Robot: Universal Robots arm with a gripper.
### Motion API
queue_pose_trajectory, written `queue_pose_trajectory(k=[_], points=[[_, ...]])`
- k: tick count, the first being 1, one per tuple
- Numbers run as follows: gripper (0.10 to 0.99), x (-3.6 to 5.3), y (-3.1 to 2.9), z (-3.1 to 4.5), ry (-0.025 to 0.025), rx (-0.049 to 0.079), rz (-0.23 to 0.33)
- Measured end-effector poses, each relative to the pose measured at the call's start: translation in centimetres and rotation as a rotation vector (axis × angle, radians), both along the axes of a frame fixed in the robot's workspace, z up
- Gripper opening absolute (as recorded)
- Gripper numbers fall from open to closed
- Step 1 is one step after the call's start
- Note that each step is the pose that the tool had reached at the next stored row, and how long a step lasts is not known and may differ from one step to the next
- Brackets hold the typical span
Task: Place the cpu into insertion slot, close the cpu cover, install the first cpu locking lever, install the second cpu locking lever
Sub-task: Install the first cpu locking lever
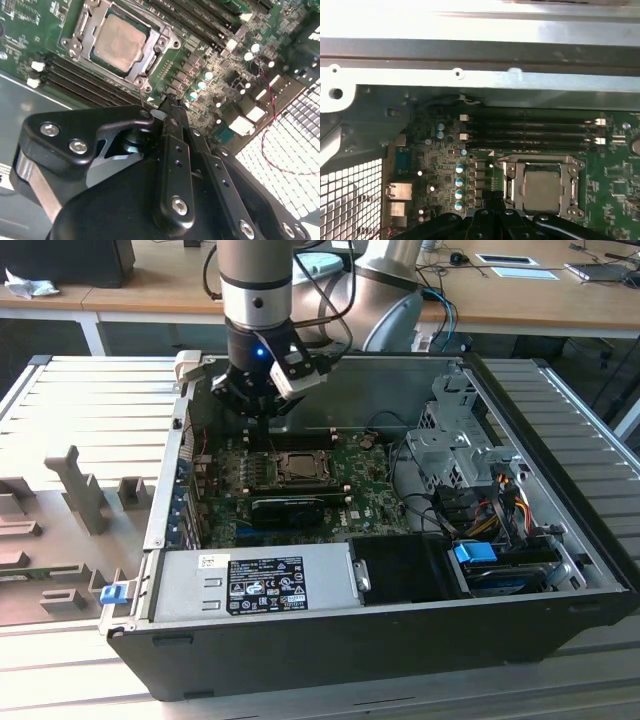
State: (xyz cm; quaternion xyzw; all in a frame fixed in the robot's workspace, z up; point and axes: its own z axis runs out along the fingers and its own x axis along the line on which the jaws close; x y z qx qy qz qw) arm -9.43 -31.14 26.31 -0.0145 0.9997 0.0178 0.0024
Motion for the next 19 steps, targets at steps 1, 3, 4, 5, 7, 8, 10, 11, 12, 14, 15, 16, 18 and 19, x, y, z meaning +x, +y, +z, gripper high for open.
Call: queue_pose_trajectory(k=[1,3,4,5,7,8,10,11,12,14,15,16,18,19], points=[[0.106,-0.21,0.20,-0.05,0.0000,0.000,0.000],[0.106,-0.52,0.66,-0.14,-0.0001,0.000,0.001],[0.106,-0.65,0.96,-0.19,-0.0001,0.000,0.001],[0.106,-0.72,1.18,-0.25,0.0000,0.000,0.001],[0.106,-0.78,1.70,-0.36,0.0000,0.000,0.002],[0.106,-0.79,2.11,-0.41,-0.0001,0.000,0.003],[0.106,-0.79,2.52,-0.43,0.0000,0.000,0.004],[0.106,-0.70,2.54,-0.43,-0.0001,0.000,0.005],[0.106,-0.38,2.55,-0.44,-0.0001,0.000,0.005],[0.106,0.38,2.56,-0.44,0.0004,0.000,0.005],[0.106,0.81,2.56,-0.45,0.0013,-0.001,0.005],[0.106,1.30,2.57,-0.46,0.0030,0.000,0.005],[0.106,2.59,2.62,-0.56,0.0096,0.000,0.005],[0.106,3.04,2.63,-0.61,0.0124,0.000,0.005]])
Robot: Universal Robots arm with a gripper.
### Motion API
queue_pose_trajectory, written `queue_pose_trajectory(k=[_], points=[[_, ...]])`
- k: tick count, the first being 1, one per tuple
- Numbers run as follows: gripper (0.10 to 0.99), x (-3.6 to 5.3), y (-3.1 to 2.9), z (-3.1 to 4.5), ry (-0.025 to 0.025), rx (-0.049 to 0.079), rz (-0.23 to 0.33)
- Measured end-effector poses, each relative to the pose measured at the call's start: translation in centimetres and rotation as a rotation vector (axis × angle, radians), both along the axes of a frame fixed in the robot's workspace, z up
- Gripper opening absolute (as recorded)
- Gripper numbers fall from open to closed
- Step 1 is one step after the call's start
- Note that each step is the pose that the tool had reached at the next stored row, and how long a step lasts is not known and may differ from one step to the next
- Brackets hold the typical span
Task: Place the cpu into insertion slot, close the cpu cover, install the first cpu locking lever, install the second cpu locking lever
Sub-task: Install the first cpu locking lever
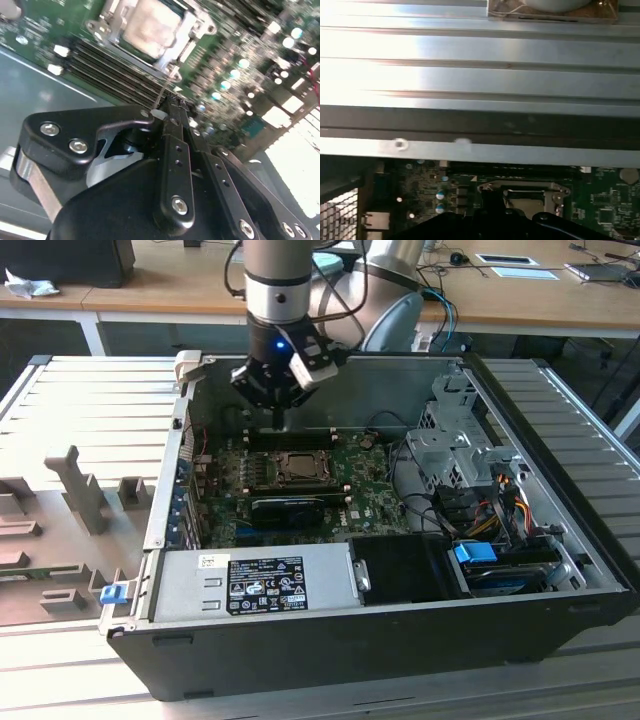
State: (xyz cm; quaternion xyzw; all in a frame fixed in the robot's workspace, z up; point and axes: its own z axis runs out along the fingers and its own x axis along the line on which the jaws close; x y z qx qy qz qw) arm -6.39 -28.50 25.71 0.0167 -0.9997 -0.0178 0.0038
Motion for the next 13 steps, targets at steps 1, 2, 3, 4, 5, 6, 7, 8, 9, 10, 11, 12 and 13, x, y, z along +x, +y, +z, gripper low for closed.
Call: queue_pose_trajectory(k=[1,2,3,4,5,6,7,8,9,10,11,12,13], points=[[0.106,0.62,0.01,-0.08,0.0041,0.000,0.000],[0.106,1.12,0.02,-0.14,0.0063,0.000,0.000],[0.106,1.69,0.03,-0.21,0.0071,0.000,0.000],[0.106,1.72,0.02,-0.24,0.0073,0.002,0.000],[0.106,1.71,0.00,-0.27,0.0074,0.006,0.000],[0.106,1.72,-0.05,-0.30,0.0064,0.017,0.000],[0.106,1.72,-0.09,-0.33,0.0041,0.022,0.000],[0.106,1.70,-0.11,-0.35,-0.0040,0.023,0.000],[0.106,1.69,-0.12,-0.35,-0.0150,0.022,0.001],[0.106,1.66,-0.12,-0.37,-0.0323,0.022,0.002],[0.106,1.65,-0.13,-0.39,-0.0425,0.023,0.004],[0.106,1.64,-0.12,-0.47,-0.0478,0.023,0.006],[0.106,1.64,-0.13,-0.62,-0.0486,0.023,0.011]])
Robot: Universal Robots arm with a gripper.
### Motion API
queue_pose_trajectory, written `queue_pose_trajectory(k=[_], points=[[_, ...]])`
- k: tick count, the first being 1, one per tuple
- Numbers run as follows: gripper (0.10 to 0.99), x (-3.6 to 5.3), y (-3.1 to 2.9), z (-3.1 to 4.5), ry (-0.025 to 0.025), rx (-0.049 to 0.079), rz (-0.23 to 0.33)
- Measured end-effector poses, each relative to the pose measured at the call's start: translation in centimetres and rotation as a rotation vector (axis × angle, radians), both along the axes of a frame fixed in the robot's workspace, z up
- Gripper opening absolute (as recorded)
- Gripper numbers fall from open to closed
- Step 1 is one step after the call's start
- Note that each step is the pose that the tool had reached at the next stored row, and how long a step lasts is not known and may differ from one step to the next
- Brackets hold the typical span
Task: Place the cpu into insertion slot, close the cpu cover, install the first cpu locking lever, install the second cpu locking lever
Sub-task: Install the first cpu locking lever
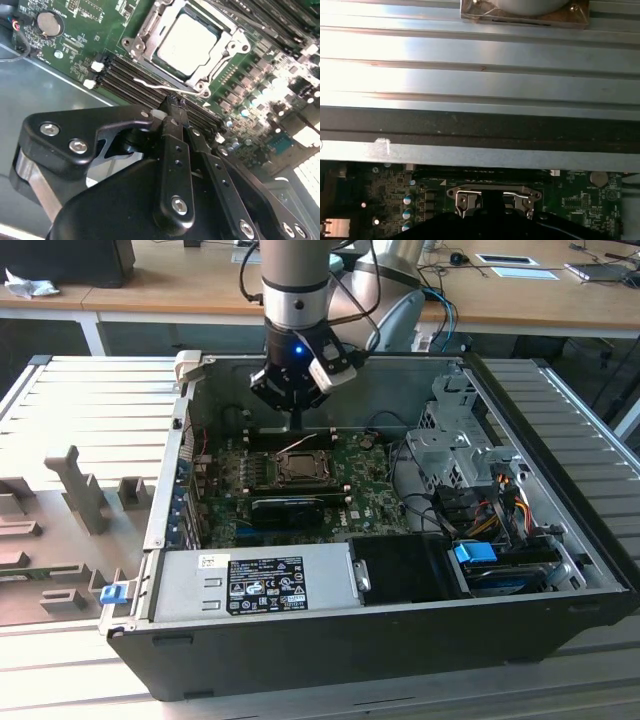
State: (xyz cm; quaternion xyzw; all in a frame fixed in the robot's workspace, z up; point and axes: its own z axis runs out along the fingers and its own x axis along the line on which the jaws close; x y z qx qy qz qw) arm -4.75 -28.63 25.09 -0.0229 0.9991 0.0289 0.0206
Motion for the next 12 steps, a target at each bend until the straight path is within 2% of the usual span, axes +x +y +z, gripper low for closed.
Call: queue_pose_trajectory(k=[5,8,12], points=[[0.106,0.07,0.00,-1.06,0.0001,0.000,0.016],[0.106,0.52,0.05,-1.49,0.0001,0.002,0.018],[0.106,1.06,0.47,-1.92,0.0000,0.005,0.026]])
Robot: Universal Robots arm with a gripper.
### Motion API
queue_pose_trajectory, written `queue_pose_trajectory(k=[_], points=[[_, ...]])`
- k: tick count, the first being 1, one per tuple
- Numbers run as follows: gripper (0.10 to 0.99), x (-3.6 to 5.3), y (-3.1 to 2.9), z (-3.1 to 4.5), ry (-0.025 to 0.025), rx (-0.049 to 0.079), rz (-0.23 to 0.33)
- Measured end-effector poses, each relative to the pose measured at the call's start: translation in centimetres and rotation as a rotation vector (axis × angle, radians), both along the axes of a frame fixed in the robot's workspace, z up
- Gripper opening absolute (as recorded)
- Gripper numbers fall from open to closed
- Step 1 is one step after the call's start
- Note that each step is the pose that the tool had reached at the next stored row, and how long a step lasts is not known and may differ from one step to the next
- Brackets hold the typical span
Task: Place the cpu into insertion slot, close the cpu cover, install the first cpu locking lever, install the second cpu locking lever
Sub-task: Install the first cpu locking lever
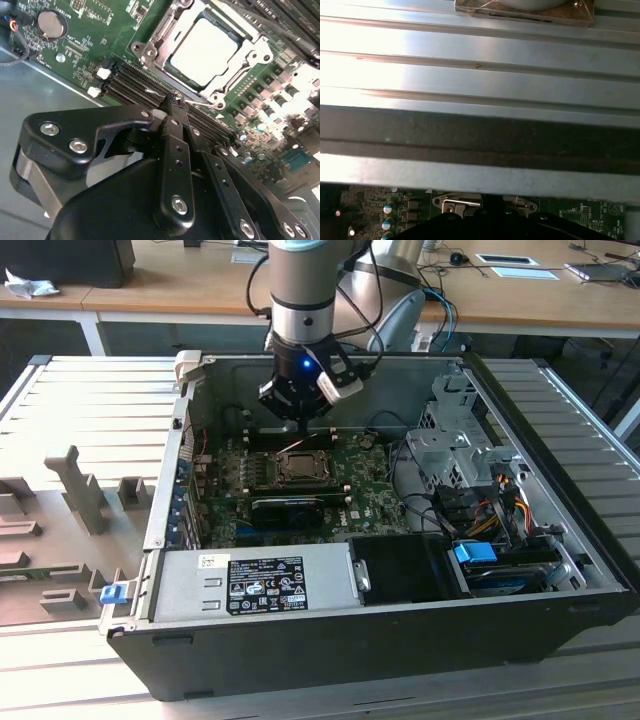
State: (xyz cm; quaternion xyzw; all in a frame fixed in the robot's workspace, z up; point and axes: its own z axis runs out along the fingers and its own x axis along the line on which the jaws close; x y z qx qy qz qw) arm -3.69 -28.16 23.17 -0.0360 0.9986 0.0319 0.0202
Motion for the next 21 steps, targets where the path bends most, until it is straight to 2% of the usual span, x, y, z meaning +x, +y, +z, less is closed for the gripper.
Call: queue_pose_trajectory(k=[3,5,13,15,16,17,21], points=[[0.106,0.34,0.40,-0.41,0.0001,0.000,0.011],[0.106,0.64,0.41,-0.63,0.0001,0.000,0.013],[0.106,1.19,0.38,-1.84,0.0000,0.000,0.014],[0.106,1.23,0.19,-1.90,0.0001,0.000,0.014],[0.106,1.55,0.01,-2.00,0.0001,0.000,0.014],[0.106,1.76,0.01,-2.43,0.0002,0.000,0.014],[0.106,1.75,0.00,-2.79,0.0007,-0.001,0.014]])
